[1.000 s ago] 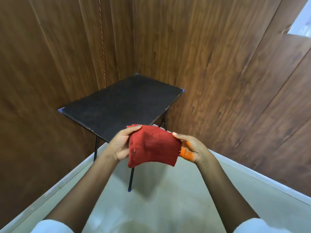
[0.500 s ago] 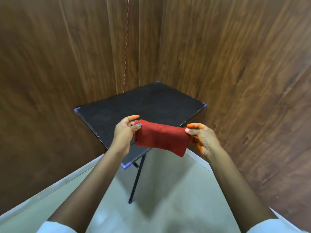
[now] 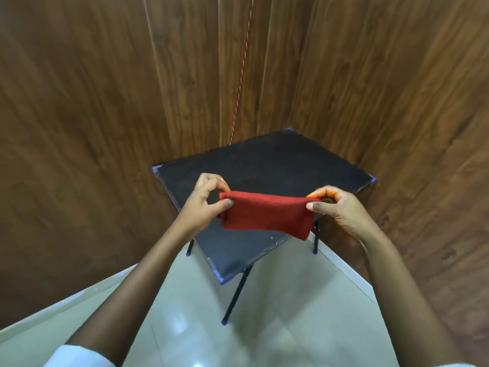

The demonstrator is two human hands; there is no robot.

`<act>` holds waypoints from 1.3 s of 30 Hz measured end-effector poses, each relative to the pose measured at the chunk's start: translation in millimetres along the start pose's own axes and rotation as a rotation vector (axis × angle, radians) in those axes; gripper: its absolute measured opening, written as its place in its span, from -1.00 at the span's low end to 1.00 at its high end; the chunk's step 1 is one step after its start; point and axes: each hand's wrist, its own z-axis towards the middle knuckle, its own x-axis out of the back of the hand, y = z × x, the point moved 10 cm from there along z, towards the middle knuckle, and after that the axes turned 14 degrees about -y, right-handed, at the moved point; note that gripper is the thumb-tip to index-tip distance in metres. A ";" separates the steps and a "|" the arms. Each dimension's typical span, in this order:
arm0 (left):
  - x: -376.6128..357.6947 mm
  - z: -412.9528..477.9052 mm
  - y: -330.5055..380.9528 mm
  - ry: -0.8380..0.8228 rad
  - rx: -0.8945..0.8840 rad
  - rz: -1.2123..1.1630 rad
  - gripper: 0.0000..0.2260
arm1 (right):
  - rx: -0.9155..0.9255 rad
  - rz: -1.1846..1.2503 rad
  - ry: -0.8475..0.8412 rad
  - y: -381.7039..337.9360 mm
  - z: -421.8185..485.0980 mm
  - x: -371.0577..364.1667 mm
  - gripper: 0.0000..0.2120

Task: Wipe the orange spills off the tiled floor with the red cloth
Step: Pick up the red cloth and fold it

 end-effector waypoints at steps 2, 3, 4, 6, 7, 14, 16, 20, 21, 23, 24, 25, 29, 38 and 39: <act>3.4 3.6 -13.8 -0.047 0.034 -0.419 -0.89 | 0.023 0.207 -0.084 -3.3 13.8 -18.6 -0.92; 7.6 6.0 -23.4 -0.029 0.078 -0.527 -0.88 | 0.025 0.284 -0.074 -1.1 24.2 -26.5 -0.92; 9.0 8.6 -33.2 -0.006 0.139 -0.591 -0.88 | 0.022 0.355 -0.027 2.6 33.4 -31.0 -0.92; 8.5 12.8 -58.3 0.035 0.271 -0.702 -0.95 | -0.026 0.582 0.058 24.9 53.7 -41.4 -0.91; 6.2 12.1 -69.8 0.061 0.318 -0.779 -0.96 | -0.079 0.731 0.056 41.7 61.3 -50.8 -0.87; 10.5 11.3 -138.8 0.092 0.480 -1.176 -0.67 | -0.290 0.938 -0.146 89.8 91.8 -116.7 -0.86; 20.6 11.9 -146.7 0.094 0.499 -1.050 -0.72 | -0.284 0.884 -0.100 87.7 104.7 -103.1 -0.92; 18.2 11.9 -164.9 0.206 0.616 -0.860 -0.79 | -0.391 0.602 -0.081 96.6 123.6 -95.4 -0.90; 14.3 13.9 -166.7 0.252 0.622 -0.834 -0.82 | -0.354 0.512 -0.031 92.1 129.7 -90.2 -0.90; 4.8 20.7 -168.9 0.330 0.615 -0.804 -0.84 | -0.193 0.188 0.108 66.4 140.5 -76.8 -0.90; -2.2 24.0 -170.1 0.353 0.602 -0.801 -0.85 | -0.088 -0.016 0.147 46.6 142.3 -78.4 -0.88; -11.8 29.5 -168.9 0.371 0.578 -0.830 -0.88 | 0.031 -0.183 0.133 28.4 142.5 -88.6 -0.86; -46.5 45.7 -156.8 0.289 0.491 -1.028 -0.68 | 0.180 -0.661 -0.206 20.0 131.6 -166.2 -0.76; -67.3 16.4 -197.4 0.505 0.622 -1.154 -0.91 | -0.380 0.308 -0.392 139.7 134.9 -126.6 -0.89; -71.0 10.7 -205.4 0.498 0.672 -1.095 -0.92 | -0.450 0.422 -0.430 153.4 131.1 -135.3 -0.94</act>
